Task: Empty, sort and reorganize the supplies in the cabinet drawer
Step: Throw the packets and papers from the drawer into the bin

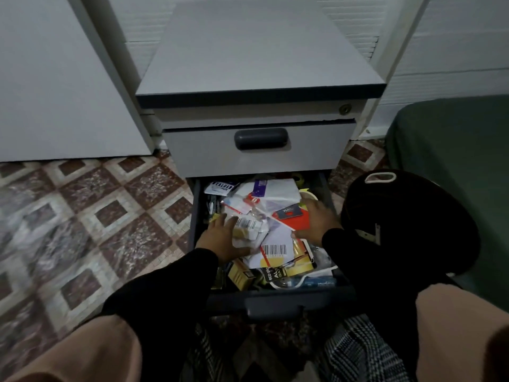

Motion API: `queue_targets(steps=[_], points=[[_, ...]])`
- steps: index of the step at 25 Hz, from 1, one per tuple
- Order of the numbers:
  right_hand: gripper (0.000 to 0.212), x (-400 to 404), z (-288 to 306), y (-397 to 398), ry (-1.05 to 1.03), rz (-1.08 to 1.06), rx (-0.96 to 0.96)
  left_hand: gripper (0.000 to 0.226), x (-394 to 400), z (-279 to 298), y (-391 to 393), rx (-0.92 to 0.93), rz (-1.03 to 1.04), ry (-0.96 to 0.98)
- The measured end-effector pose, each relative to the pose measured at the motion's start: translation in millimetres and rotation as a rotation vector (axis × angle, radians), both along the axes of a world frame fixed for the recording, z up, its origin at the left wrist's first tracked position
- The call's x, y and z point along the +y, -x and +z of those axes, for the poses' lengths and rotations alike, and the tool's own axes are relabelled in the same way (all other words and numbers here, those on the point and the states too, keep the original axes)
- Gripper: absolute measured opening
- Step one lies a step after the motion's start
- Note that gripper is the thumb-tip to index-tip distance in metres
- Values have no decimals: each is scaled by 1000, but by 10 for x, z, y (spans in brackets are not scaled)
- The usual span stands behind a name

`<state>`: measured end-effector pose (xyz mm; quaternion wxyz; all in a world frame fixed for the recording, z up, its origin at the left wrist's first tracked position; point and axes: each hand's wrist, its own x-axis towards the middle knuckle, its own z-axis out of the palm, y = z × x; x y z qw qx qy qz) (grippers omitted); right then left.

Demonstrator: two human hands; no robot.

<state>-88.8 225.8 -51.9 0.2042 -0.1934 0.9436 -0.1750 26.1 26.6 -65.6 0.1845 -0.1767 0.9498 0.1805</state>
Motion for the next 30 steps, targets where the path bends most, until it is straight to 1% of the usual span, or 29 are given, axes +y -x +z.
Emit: queue_targets(steps=[2, 4, 6, 9, 12, 16, 18, 20, 22, 23, 25, 28, 30], points=[[99, -41, -120, 49, -30, 97, 32, 111, 8, -56, 24, -7, 8, -8], [103, -90, -171, 81, -68, 161, 78, 119, 14, -79, 50, -33, 37, -36], [102, -149, -242, 82, -136, 219, 101, 121, 22, -111, 72, -71, 22, -20], [94, -182, -312, 49, -163, 258, 23, 120, 46, -155, 96, -110, -29, 30], [86, -185, -344, 22, -154, 280, 100, 107, 3, -184, 150, -89, -72, 85], [78, -238, -366, -5, -238, 252, 106, 72, 1, -128, 178, 13, -108, 129], [64, -246, -344, -32, -310, 241, 164, 63, 24, -91, 157, 37, -77, 152], [50, -243, -328, -43, -321, 231, 205, 53, 21, -65, 147, 64, -33, 185], [41, -243, -336, -55, -281, 240, 120, 42, 24, -48, 141, 102, 6, 208], [36, -242, -336, -66, -263, 254, 77, 38, 34, -49, 142, 123, 14, 220], [32, -231, -300, -104, -267, 284, 95, 35, 49, -60, 147, 162, 13, 250], [40, -223, -172, -157, -363, 356, 266, 36, 20, -42, 145, 228, 7, 281], [39, -222, -91, -184, -421, 406, 337, 40, 2, -10, 129, 248, 2, 290]])
